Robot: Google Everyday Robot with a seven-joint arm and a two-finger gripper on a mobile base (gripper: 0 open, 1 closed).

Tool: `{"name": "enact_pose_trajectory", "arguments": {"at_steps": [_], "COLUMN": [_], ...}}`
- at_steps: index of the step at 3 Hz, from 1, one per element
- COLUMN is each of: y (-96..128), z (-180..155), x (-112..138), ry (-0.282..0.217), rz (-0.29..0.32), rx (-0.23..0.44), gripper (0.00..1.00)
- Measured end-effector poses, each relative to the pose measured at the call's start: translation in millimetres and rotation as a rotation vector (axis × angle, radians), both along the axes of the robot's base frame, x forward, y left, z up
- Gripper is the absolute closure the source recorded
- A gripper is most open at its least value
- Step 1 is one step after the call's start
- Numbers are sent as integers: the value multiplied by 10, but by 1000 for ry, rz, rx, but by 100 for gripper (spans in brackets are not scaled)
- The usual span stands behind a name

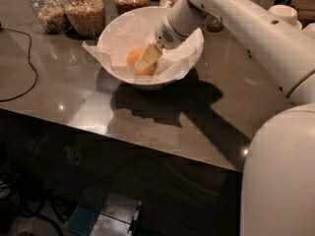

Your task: Pick orange from white bowl

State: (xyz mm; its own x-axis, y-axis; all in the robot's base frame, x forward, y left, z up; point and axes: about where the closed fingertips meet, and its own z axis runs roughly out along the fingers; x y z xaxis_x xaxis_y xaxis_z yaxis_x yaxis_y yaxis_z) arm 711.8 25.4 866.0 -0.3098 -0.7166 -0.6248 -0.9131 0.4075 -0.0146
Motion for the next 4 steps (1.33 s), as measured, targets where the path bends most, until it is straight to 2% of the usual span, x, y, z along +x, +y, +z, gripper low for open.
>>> {"name": "enact_pose_trajectory", "arguments": {"at_steps": [1, 2, 3, 4], "y": [-14, 62, 240, 387], "z": [-88, -209, -224, -124], "x": [-97, -116, -67, -6], "ry": [28, 61, 56, 22], "rz": [-10, 11, 70, 115], "rx": [0, -11, -29, -35], "gripper": [31, 33, 35, 40]}}
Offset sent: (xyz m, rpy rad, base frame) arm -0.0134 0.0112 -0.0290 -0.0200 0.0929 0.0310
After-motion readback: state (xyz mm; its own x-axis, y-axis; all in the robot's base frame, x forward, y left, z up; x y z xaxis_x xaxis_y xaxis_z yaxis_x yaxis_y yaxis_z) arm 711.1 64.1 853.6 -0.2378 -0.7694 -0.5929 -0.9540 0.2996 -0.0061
